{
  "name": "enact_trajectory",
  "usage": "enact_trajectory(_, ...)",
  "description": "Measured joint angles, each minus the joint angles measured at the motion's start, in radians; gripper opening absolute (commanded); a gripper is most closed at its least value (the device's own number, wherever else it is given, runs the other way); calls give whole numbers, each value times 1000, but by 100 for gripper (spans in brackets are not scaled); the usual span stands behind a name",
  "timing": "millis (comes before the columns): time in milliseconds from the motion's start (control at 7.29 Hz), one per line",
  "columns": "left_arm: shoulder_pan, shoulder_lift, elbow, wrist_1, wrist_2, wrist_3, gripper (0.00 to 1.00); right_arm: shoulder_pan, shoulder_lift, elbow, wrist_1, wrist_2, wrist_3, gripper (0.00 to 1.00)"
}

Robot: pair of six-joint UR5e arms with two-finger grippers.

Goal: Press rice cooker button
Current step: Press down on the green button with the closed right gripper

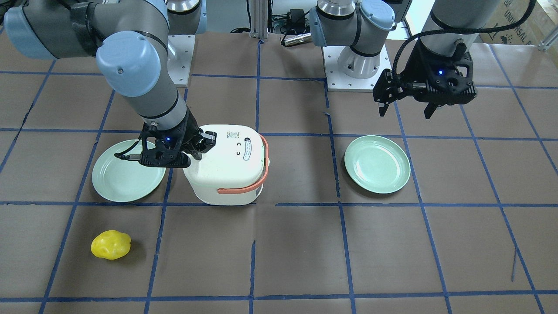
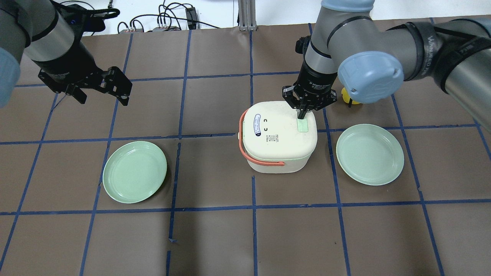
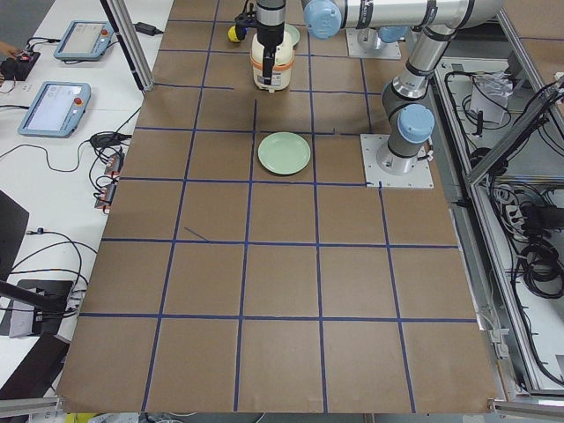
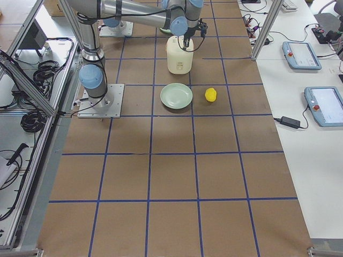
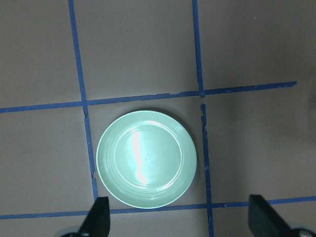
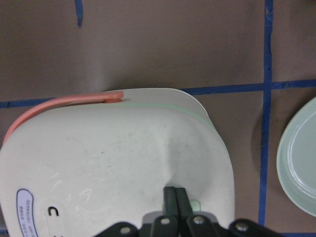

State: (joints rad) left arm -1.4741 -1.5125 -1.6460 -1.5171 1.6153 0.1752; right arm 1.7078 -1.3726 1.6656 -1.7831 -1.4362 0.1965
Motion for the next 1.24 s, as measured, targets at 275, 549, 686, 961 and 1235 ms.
enact_trajectory(275, 0, 0, 0, 0, 0, 0, 100, -1, 2, 0, 1, -1, -2, 14)
enact_trajectory(549, 0, 0, 0, 0, 0, 0, 100, -1, -2, 3, 3, -2, 1, 14)
enact_trajectory(686, 0, 0, 0, 0, 0, 0, 100, 0, -6, 2, 5, -3, 6, 14)
enact_trajectory(961, 0, 0, 0, 0, 0, 1, 100, 1, -9, -3, 11, -3, 12, 14)
enact_trajectory(1235, 0, 1, 0, 0, 0, 0, 100, 1, -10, 3, 13, -3, 12, 14)
